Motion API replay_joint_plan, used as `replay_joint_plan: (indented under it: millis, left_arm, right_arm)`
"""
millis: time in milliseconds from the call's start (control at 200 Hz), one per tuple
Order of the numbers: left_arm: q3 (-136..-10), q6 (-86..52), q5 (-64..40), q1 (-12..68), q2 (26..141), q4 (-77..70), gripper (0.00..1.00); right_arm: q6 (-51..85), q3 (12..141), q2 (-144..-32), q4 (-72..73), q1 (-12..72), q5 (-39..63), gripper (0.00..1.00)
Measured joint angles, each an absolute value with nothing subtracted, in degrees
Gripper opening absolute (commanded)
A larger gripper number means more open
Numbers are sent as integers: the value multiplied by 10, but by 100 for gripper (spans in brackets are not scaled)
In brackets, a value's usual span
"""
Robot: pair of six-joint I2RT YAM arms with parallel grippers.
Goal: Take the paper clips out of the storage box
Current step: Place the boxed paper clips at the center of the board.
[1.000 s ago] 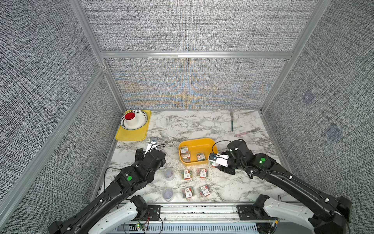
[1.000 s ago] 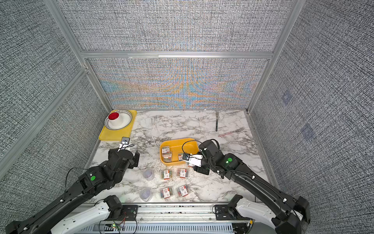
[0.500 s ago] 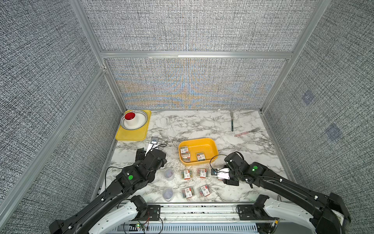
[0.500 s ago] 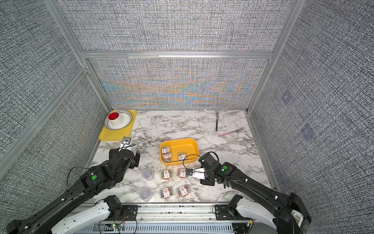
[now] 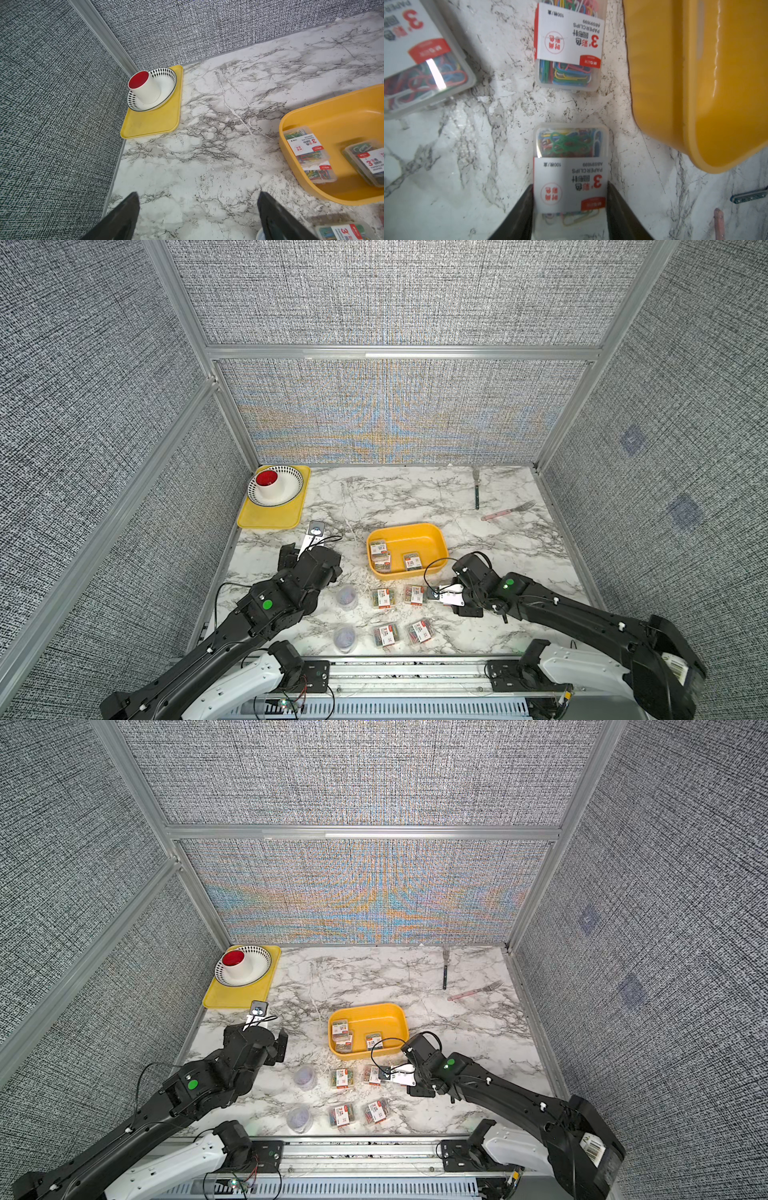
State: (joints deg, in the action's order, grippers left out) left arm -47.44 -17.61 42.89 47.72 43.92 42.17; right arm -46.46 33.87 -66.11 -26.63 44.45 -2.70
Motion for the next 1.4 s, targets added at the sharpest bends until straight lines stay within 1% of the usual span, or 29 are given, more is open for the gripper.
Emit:
replay_joint_plan:
  millis: [130, 375, 661, 821, 1056, 1261, 1396]
  left_arm:
    - [-474, -176, 429, 477, 436, 422, 91]
    - [-474, -176, 429, 477, 434, 422, 91]
    - [-474, -176, 429, 477, 434, 422, 92]
    - [-474, -176, 429, 477, 433, 422, 91]
    - [-473, -176, 429, 477, 433, 422, 91]
    - [-473, -177, 431, 477, 439, 422, 91]
    - [-473, -183, 417, 477, 457, 422, 85]
  right_arm:
    - [-470, 333, -668, -254, 444, -31, 47]
    - [-474, 313, -655, -249, 444, -42, 63]
    - [-478, 307, -643, -237, 445, -56, 76]
    - [-476, 316, -636, -243, 444, -61, 77]
    - [-430, 394, -617, -274, 446, -46, 77]
    - [-341, 448, -584, -275, 446, -25, 78]
    - [-251, 487, -585, -254, 441, -31, 77]
